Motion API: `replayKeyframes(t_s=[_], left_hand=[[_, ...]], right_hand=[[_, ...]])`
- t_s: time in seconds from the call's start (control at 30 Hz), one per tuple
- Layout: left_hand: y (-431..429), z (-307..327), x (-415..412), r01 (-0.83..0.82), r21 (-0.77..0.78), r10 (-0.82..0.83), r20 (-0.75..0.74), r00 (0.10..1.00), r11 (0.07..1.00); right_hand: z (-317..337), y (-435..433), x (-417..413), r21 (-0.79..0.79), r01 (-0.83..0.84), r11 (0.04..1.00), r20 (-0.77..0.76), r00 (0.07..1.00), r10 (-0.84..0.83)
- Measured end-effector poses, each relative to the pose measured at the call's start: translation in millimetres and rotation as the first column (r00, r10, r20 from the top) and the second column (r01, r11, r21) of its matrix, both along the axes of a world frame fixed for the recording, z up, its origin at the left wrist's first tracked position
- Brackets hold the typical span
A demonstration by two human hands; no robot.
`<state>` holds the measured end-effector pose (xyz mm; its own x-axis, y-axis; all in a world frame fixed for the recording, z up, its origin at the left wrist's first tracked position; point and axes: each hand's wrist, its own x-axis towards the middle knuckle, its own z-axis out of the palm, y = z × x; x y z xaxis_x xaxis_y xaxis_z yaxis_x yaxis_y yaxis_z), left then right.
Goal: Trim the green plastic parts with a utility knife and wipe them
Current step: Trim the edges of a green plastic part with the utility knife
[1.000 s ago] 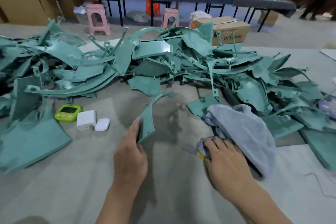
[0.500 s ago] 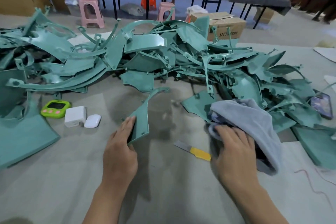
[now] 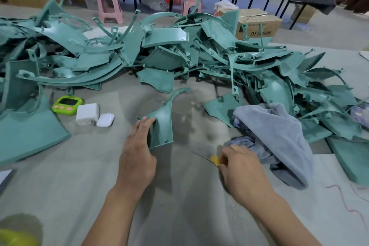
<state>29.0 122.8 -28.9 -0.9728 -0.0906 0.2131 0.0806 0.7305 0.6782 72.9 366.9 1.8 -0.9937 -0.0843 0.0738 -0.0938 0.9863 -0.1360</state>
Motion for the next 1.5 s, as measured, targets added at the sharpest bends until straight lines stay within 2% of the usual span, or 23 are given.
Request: replayKeyframes(t_s=[0.07,0.2,0.23,0.3,0.37,0.4,0.47,0.5,0.53,0.67,0.77,0.87,1.0,1.03,1.1,1.17,1.23,1.3,1.33,1.4,1.47,1.5], left_hand=[[1.9,-1.9,-0.1,-0.012,-0.008,0.012,-0.002,1.0,1.0],[1.3,-3.6,-2.6,0.015,-0.052,-0.016,-0.01,1.0,0.999],[1.0,-4.3,-2.7,0.024,-0.058,-0.024,-0.012,1.0,0.998],[1.1,-5.0,-3.8,0.027,-0.049,-0.028,-0.022,0.999,0.998],[1.7,-6.5,-5.9,0.015,-0.052,-0.016,-0.029,0.999,0.999],[2.2,-7.2,-7.2,0.003,-0.06,-0.005,-0.031,1.0,0.998],[4.7,-7.7,-8.3,-0.02,-0.065,0.018,-0.031,0.999,0.998],[5.8,-8.1,-8.7,-0.025,-0.061,0.023,-0.03,0.999,0.998],[6.1,-8.2,-8.3,-0.028,-0.055,0.026,-0.027,0.999,0.998],[6.2,-6.8,-11.5,-0.023,-0.033,0.023,-0.015,1.0,0.999],[6.9,-6.3,-11.9,-0.025,-0.008,0.024,-0.029,0.999,1.0],[6.1,-7.4,-12.1,0.007,-0.023,-0.008,-0.024,1.0,1.0],[5.9,-9.2,-13.2,0.029,-0.033,-0.03,-0.021,0.999,0.999],[5.9,-9.3,-13.3,0.029,-0.029,-0.03,-0.019,0.999,0.999],[5.7,-8.4,-12.2,0.034,-0.017,-0.035,-0.016,0.999,0.999],[5.2,-6.8,-11.2,0.047,-0.015,-0.048,-0.019,0.999,0.999],[4.5,-5.3,-10.2,0.039,-0.015,-0.039,-0.018,0.999,0.999],[5.7,-3.6,-9.3,0.027,-0.016,-0.027,-0.02,0.999,1.0],[6.8,-2.7,-8.5,0.025,-0.016,-0.025,-0.022,0.999,1.0],[8.2,-1.1,-6.6,0.031,-0.015,-0.032,-0.023,0.999,0.999],[7.8,-0.5,-6.4,0.035,-0.013,-0.035,-0.023,0.999,0.999],[7.9,-0.4,-7.0,0.03,-0.011,-0.03,-0.025,0.999,0.999]], right_hand=[[1.8,2.3,-9.3,0.018,-0.024,1.0,0.078,0.997,0.022],[14.8,1.8,-26.9,-0.047,-0.012,0.999,0.248,0.968,0.023],[17.2,1.9,-30.4,-0.065,-0.033,0.997,0.224,0.974,0.046],[22.1,1.0,-37.7,-0.256,-0.083,0.963,0.014,0.996,0.09],[24.9,-5.0,-49.3,-0.529,-0.146,0.836,-0.153,0.985,0.075],[24.1,-10.9,-57.5,-0.664,-0.156,0.731,-0.157,0.985,0.068],[16.7,-25.3,-68.4,-0.862,-0.099,0.497,-0.075,0.995,0.069],[8.8,-30.8,-70.8,-0.9,-0.062,0.432,-0.036,0.997,0.07],[-0.4,-35.2,-70.4,-0.906,-0.049,0.42,-0.016,0.997,0.082],[-26.2,-37.2,-61.5,-0.811,-0.099,0.577,-0.037,0.992,0.119],[-22.1,-31.0,-64.3,-0.819,-0.152,0.554,-0.123,0.988,0.09],[-18.4,-26.3,-67.2,-0.845,-0.127,0.519,-0.105,0.992,0.073],[-15.2,-23.2,-69.5,-0.902,-0.158,0.403,-0.083,0.977,0.198],[-14.3,-22.9,-69.2,-0.903,-0.163,0.398,-0.06,0.964,0.257],[-14.8,-23.2,-68.4,-0.874,-0.165,0.457,-0.014,0.948,0.317],[-17.7,-24.1,-71.7,-0.839,-0.111,0.533,0.004,0.978,0.21],[-17.1,-24.2,-77.3,-0.794,-0.031,0.607,-0.026,1.0,0.017],[-13.7,-20.1,-82.8,-0.803,-0.016,0.596,-0.077,0.994,-0.077],[-11.8,-16.9,-83.6,-0.826,-0.045,0.562,-0.086,0.995,-0.048],[-8.0,-14.2,-79.0,-0.853,-0.147,0.501,-0.089,0.986,0.139],[-9.8,-18.7,-73.6,-0.819,-0.2,0.537,-0.051,0.959,0.28],[-12.8,-20.2,-74.9,-0.792,-0.177,0.585,-0.031,0.967,0.251]])
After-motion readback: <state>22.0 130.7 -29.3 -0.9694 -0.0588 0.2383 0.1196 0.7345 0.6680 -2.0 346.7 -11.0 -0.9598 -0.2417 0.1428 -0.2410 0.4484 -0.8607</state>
